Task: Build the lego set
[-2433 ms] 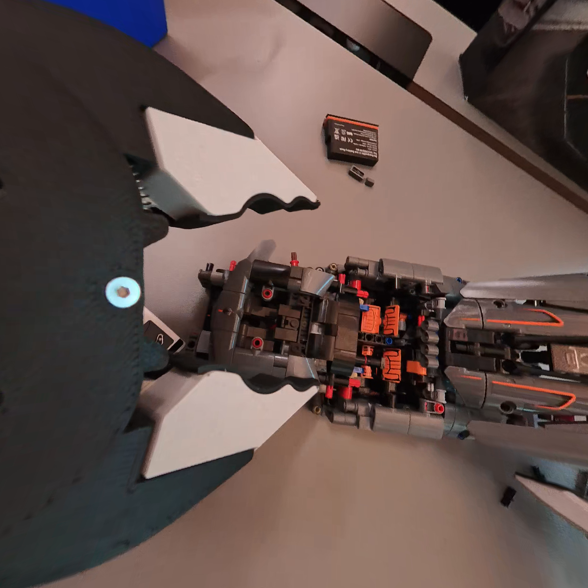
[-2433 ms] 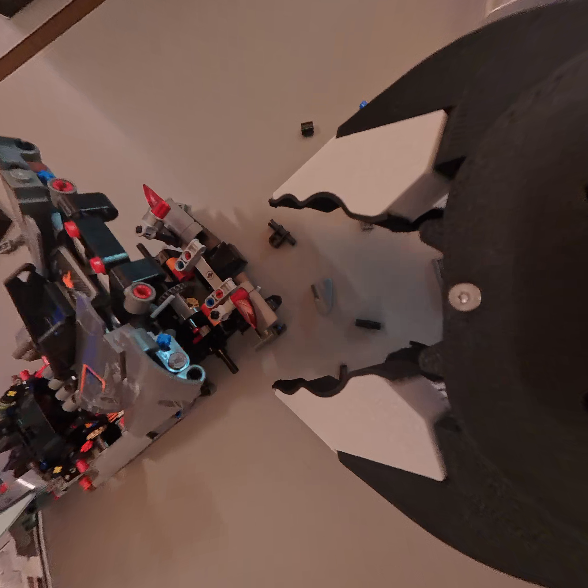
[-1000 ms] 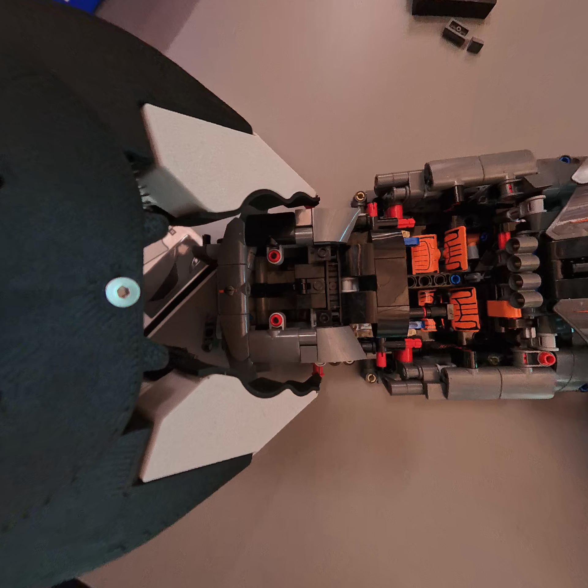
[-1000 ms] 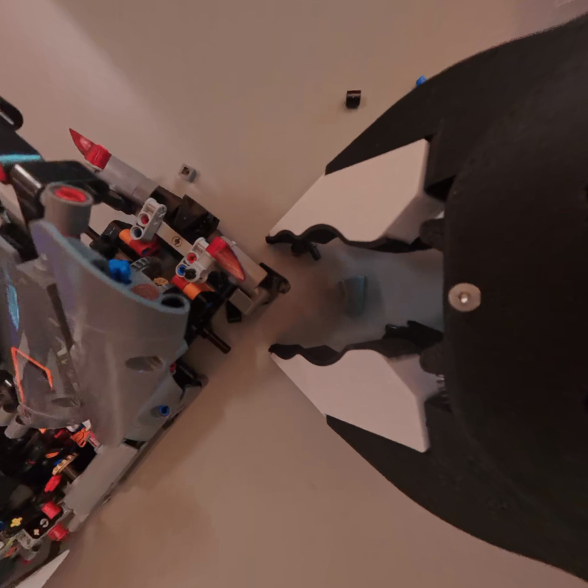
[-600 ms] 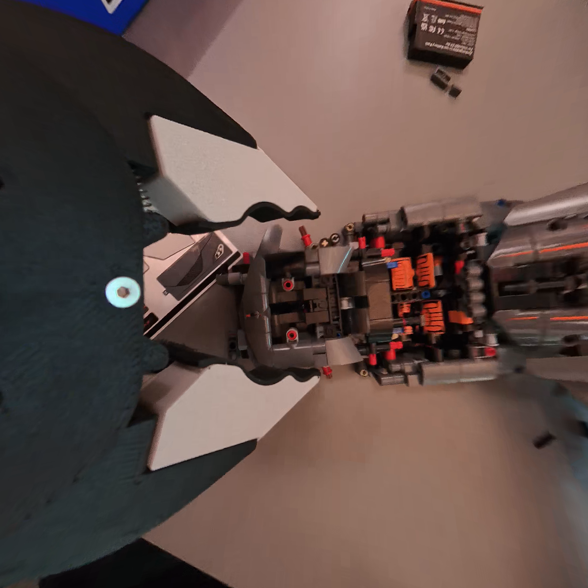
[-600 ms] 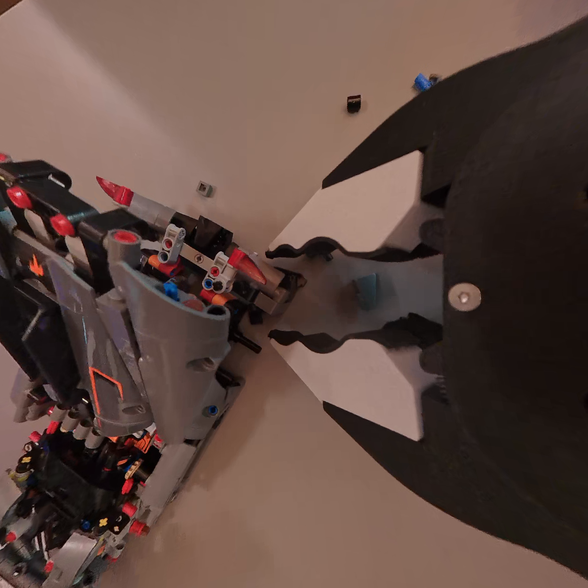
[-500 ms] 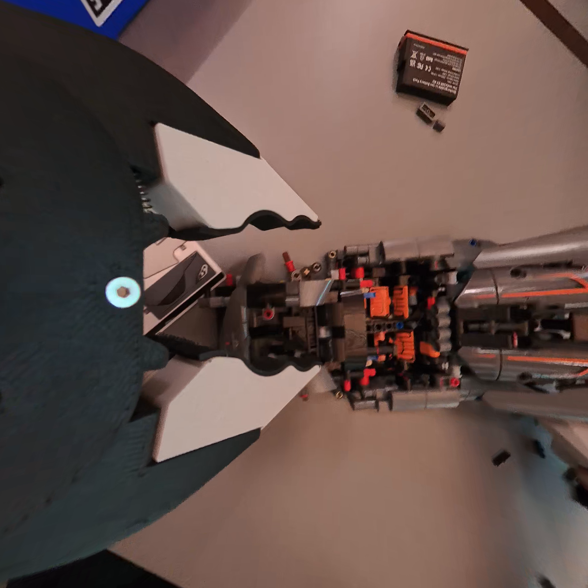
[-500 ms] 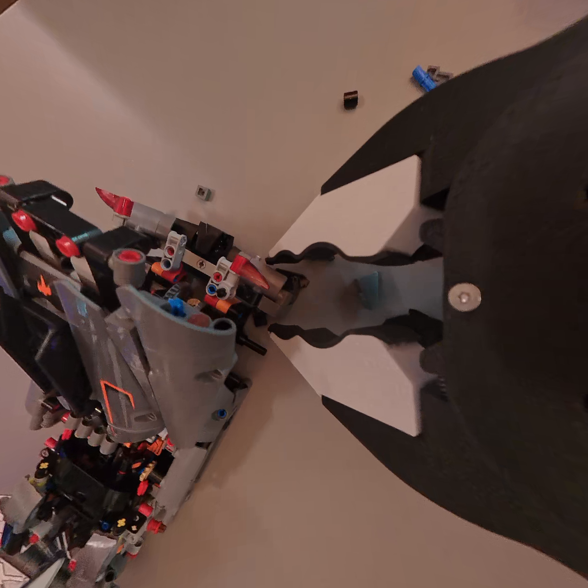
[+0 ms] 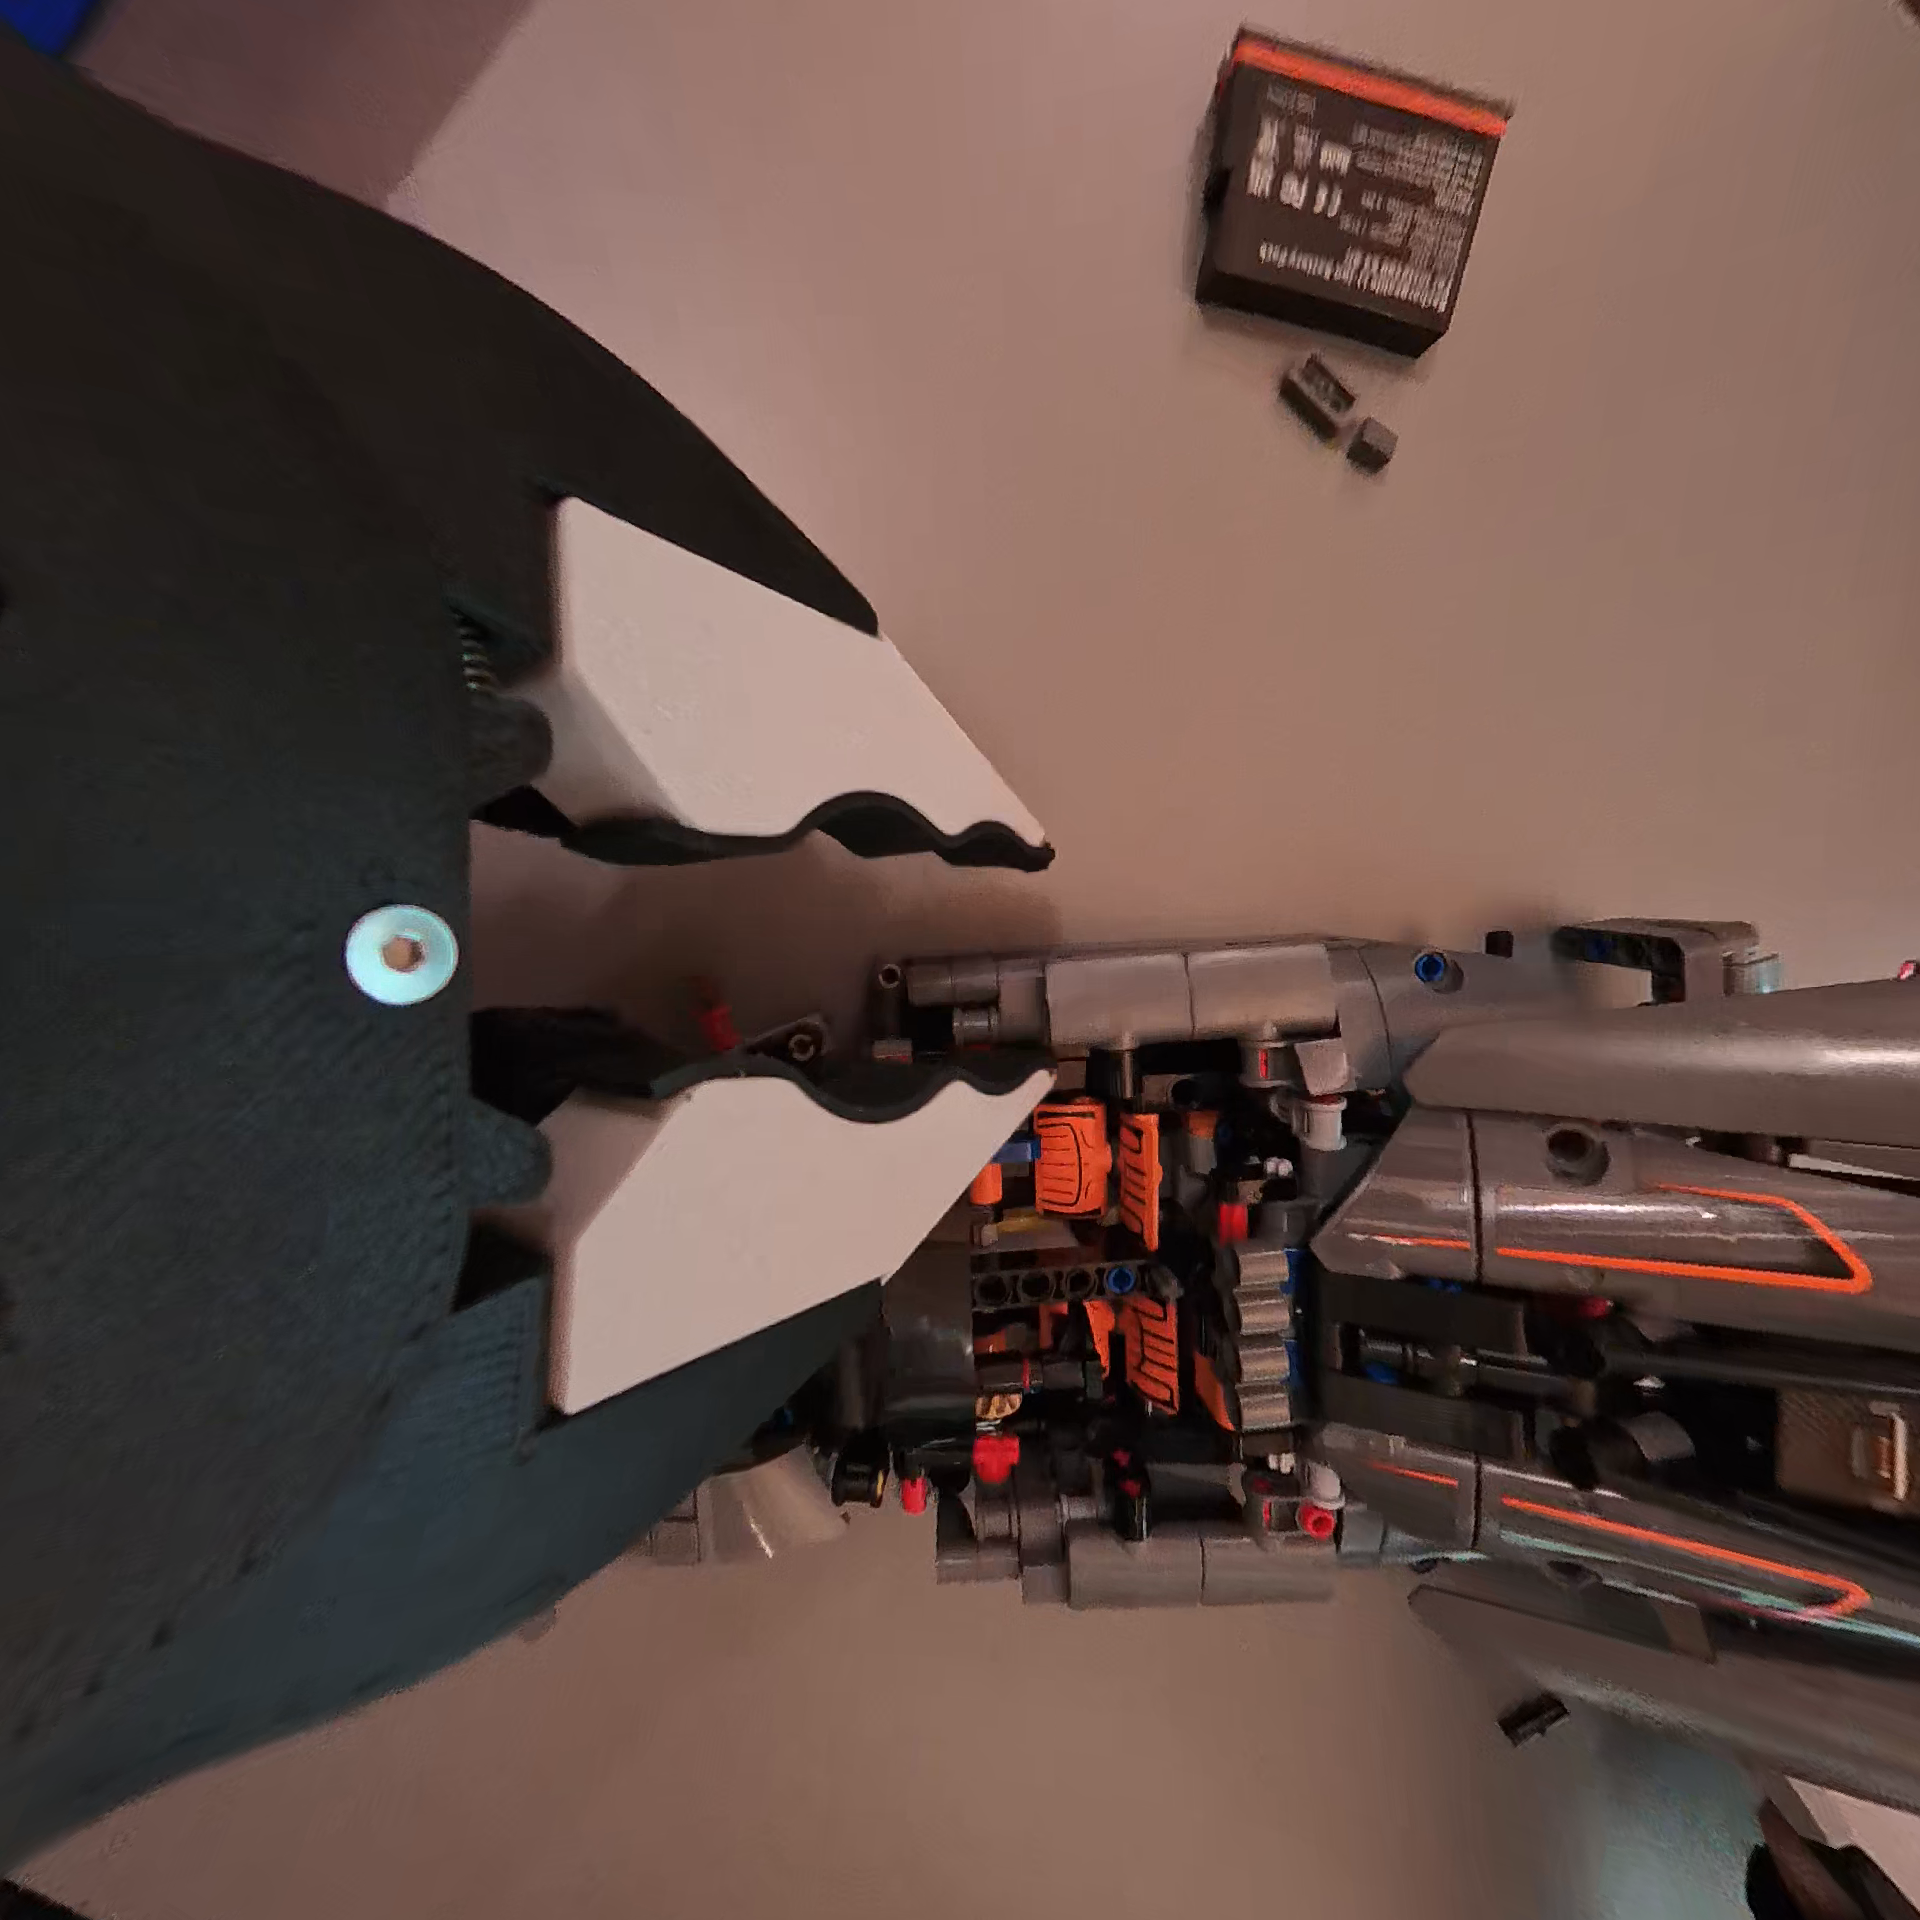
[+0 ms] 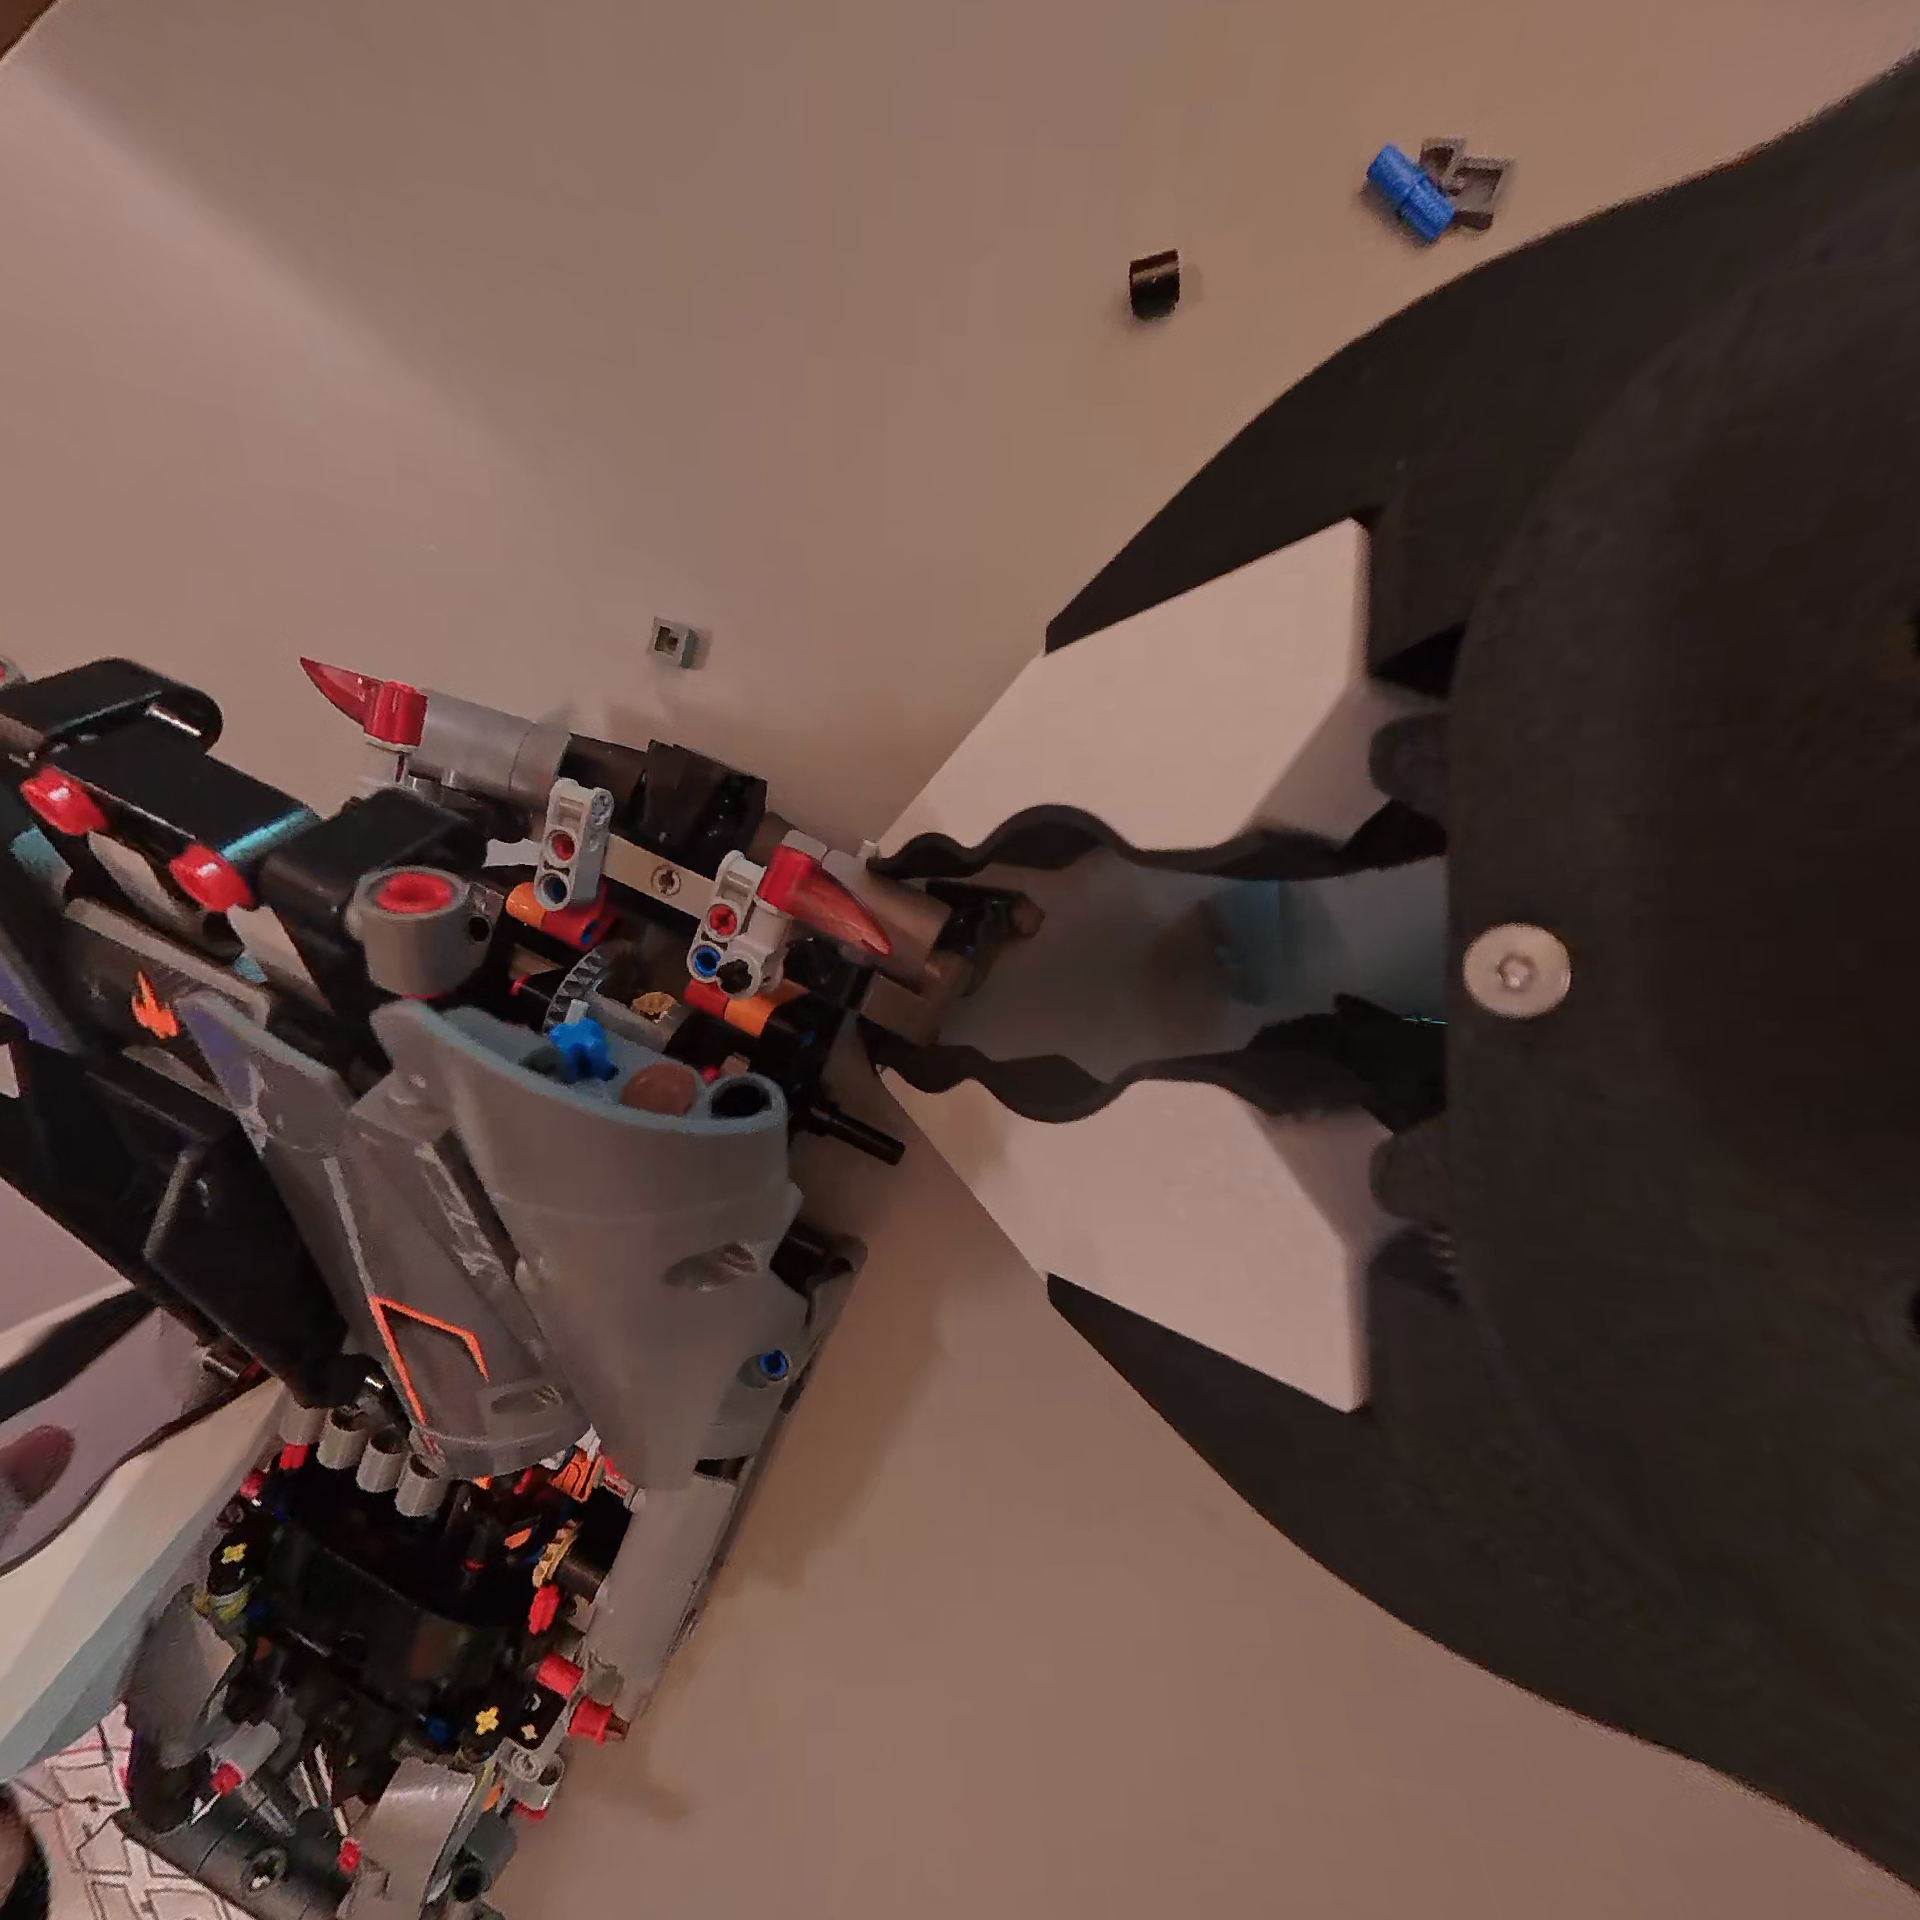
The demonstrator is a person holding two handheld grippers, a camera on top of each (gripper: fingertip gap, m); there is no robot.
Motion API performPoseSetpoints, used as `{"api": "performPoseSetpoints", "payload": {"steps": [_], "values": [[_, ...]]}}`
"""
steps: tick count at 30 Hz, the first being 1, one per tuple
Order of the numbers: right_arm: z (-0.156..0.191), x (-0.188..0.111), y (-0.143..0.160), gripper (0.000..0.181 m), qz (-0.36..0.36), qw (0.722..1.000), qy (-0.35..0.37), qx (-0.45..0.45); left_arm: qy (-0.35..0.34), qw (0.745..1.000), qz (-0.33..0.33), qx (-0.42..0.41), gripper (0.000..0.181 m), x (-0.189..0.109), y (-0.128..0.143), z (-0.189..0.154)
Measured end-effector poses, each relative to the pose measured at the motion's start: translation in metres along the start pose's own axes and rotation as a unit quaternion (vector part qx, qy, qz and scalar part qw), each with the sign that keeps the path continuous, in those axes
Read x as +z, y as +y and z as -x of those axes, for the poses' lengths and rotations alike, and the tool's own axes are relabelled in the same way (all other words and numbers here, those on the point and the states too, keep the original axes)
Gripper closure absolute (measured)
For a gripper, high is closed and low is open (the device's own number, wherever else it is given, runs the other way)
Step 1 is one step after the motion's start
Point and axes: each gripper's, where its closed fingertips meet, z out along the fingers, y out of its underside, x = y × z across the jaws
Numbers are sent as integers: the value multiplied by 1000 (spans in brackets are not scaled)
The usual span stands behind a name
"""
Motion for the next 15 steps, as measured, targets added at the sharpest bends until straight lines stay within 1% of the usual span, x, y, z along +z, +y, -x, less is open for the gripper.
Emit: {"api": "performPoseSetpoints", "payload": {"steps": [2, 3, 4, 15], "values": [[0, 0, -1, 151, -2, 1000, 5, -6, 12, 1000, 14, 6, 156, 7, 5, -4], [0, 0, -2, 151, -2, 1000, 9, -11, 21, 1000, 10, 12, 163, 8, 4, -7], [0, 0, -3, 151, -3, 1000, 11, -13, 25, 1000, 8, 16, 166, 8, 4, -8], [-2, 5, -16, 152, -10, 1000, 2, -11, 23, 1000, -10, 4, 167, 2, 7, -2]]}}
